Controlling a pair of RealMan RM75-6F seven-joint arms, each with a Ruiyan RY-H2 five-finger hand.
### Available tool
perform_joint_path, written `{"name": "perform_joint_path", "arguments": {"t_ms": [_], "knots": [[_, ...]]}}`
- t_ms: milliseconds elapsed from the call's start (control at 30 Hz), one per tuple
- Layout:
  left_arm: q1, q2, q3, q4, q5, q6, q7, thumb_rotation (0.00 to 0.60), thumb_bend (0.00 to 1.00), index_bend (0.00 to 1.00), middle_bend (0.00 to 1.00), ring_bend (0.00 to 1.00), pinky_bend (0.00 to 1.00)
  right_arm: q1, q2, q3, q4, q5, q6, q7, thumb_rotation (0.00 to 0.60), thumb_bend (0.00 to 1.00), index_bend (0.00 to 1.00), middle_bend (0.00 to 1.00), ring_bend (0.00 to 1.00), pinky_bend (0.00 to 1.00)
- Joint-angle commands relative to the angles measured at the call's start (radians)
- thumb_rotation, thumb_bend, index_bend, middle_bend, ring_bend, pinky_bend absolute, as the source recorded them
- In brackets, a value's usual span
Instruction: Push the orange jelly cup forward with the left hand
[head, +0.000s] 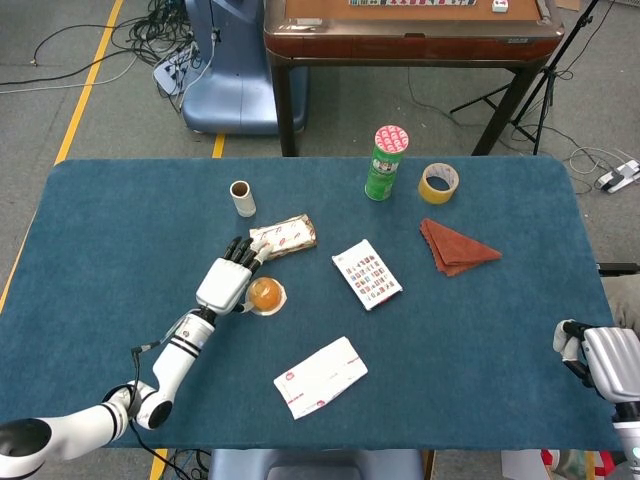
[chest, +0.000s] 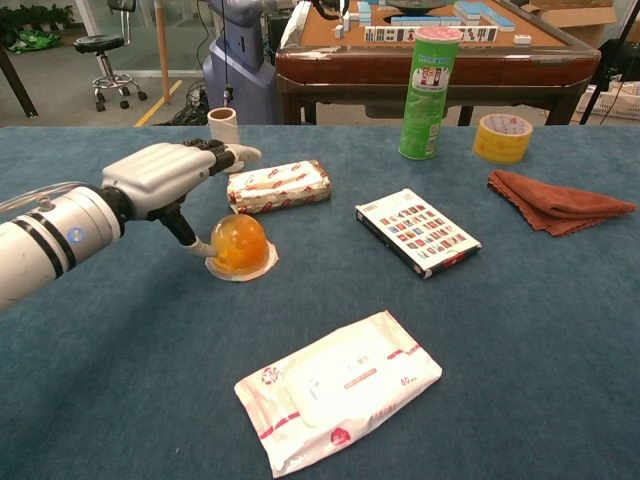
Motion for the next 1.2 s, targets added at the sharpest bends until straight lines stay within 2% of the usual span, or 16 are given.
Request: {"name": "perform_joint_path", "arguments": {"t_ms": [33, 267, 533, 733, 933, 1200], "knots": [[-0.006, -0.011, -0.003, 0.008, -0.005, 0.000, 0.007, 0.600, 0.00, 0.00, 0.00, 0.00, 0.00, 0.000, 0.000, 0.000, 0.000, 0.000, 0.000, 0.001, 0.600, 1.00, 0.92, 0.79, 0.75, 0.93], [-0.018, -0.033, -0.003, 0.011, -0.003, 0.009, 0.009, 0.600, 0.00, 0.00, 0.00, 0.00, 0.00, -0.002, 0.002, -0.001, 0.001, -0.002, 0.003, 0.006, 0.600, 1.00, 0.92, 0.79, 0.75, 0.93], [-0.005, -0.002, 0.007, 0.003, -0.007, 0.022, 0.037, 0.600, 0.00, 0.00, 0.00, 0.00, 0.00, -0.004, 0.002, -0.003, 0.002, -0.008, 0.008, 0.008, 0.600, 1.00, 0.92, 0.79, 0.75, 0.93], [-0.004, 0.015, 0.001, 0.024, -0.029, 0.011, 0.052, 0.600, 0.00, 0.00, 0.00, 0.00, 0.00, -0.002, 0.000, -0.002, 0.001, -0.005, 0.003, 0.002, 0.600, 1.00, 0.92, 0.79, 0.75, 0.93], [-0.019, -0.008, -0.007, 0.071, -0.042, 0.000, 0.062, 0.600, 0.00, 0.00, 0.00, 0.00, 0.00, -0.001, -0.001, -0.001, -0.001, -0.002, 0.000, -0.003, 0.600, 1.00, 0.92, 0.79, 0.75, 0.93], [-0.038, -0.038, 0.000, 0.107, 0.001, 0.026, -0.023, 0.600, 0.00, 0.00, 0.00, 0.00, 0.00, -0.002, 0.001, -0.001, 0.000, -0.001, 0.001, 0.003, 0.600, 1.00, 0.92, 0.79, 0.75, 0.93]]}}
